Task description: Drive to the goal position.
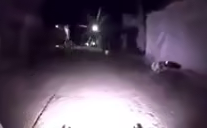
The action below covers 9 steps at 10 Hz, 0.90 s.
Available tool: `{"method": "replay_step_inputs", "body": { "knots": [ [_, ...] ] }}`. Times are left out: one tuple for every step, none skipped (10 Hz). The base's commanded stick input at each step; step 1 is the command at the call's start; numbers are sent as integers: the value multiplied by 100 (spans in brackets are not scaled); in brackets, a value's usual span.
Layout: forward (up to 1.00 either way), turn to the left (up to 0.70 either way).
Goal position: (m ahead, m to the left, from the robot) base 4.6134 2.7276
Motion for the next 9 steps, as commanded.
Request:
{"method": "replay_step_inputs", "body": {
  "knots": [
    [45, 0],
    [45, 0],
    [45, 0],
    [45, 0],
    [45, 0],
    [45, 0],
    [45, 0],
    [45, 0],
    [45, 0]
  ]
}}
